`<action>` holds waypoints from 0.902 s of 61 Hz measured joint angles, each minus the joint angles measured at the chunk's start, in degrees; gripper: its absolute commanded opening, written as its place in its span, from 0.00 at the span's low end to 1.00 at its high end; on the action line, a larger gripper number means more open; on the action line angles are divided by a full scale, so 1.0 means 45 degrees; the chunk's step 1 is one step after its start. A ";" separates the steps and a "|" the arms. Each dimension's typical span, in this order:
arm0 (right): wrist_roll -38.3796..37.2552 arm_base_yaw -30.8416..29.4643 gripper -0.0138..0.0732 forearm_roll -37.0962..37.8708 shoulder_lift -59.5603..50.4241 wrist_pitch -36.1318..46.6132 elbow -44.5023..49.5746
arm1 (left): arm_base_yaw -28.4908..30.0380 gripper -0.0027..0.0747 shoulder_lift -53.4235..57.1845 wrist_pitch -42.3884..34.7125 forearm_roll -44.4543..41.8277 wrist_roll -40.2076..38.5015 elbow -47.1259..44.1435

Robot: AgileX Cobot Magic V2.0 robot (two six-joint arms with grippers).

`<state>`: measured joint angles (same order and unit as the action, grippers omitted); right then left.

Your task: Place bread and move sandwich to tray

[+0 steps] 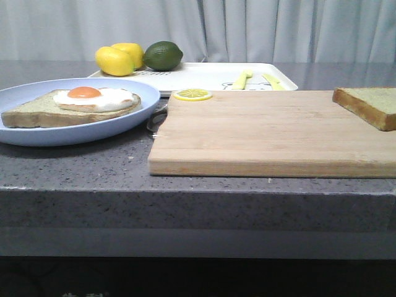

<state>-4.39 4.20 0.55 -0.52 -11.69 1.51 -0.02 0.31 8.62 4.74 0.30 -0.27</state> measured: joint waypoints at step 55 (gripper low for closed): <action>0.0000 0.0000 0.09 -0.0581 0.0838 -0.0979 -0.3746 | 0.0000 0.01 -0.0561 -0.1574 0.0627 0.0000 0.2584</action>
<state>-4.39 4.20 -2.06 3.25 -16.10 -15.35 -0.02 -2.21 1.54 7.57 0.30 11.35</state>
